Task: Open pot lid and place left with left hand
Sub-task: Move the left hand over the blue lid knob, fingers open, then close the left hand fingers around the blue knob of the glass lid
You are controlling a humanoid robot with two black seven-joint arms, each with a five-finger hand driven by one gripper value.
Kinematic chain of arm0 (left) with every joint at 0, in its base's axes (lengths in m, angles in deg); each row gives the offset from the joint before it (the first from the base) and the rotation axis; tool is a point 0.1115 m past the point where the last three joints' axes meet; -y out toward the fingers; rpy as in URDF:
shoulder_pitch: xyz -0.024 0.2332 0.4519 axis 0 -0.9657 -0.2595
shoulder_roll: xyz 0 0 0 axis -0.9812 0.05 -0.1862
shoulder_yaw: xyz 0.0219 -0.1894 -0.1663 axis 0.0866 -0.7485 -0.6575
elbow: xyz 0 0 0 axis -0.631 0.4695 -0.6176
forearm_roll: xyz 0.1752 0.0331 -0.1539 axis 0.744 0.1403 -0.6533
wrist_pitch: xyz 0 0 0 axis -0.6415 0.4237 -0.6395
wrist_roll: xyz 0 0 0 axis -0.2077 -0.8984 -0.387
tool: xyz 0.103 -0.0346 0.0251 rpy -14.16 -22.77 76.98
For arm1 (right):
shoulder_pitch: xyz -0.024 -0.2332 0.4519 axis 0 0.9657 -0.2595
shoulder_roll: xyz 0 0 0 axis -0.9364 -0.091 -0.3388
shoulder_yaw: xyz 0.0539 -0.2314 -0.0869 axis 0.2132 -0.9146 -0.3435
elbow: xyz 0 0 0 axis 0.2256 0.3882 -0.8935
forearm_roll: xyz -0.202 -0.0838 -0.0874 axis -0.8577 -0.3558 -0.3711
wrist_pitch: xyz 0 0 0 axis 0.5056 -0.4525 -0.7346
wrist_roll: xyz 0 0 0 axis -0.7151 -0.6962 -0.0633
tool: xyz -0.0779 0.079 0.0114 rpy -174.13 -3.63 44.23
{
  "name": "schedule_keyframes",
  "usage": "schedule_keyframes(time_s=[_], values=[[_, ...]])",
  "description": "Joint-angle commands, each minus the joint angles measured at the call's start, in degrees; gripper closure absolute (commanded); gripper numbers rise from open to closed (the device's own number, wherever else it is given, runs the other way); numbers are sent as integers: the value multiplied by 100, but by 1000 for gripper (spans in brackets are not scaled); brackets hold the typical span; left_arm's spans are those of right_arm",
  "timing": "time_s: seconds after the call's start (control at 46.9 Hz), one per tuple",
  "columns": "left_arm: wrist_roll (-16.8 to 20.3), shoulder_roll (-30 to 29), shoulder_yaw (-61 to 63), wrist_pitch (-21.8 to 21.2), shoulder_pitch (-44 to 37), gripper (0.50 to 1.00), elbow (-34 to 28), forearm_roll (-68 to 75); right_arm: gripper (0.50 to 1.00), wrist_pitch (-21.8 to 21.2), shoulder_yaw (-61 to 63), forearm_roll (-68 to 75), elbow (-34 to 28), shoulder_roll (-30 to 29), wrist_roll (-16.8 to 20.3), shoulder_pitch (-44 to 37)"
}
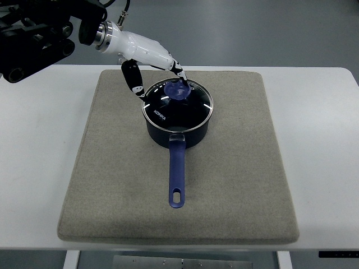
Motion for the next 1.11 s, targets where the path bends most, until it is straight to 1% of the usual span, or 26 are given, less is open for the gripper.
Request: schedule_keyframes(time_s=[0.0, 0.192, 0.704, 1.088], values=[[-2, 40, 0, -1, 6, 576, -16, -8, 583, 0, 0, 0, 5, 0, 0, 0], [-2, 295, 0, -27, 32, 542, -236, -8, 583, 0, 0, 0, 5, 0, 0, 0], [-2, 857, 61, -27, 24, 540, -737, 97, 583, 0, 0, 0, 5, 0, 0, -9], [-2, 875, 272, -36, -20, 542, -816, 106, 583, 0, 0, 0, -3, 0, 0, 0]])
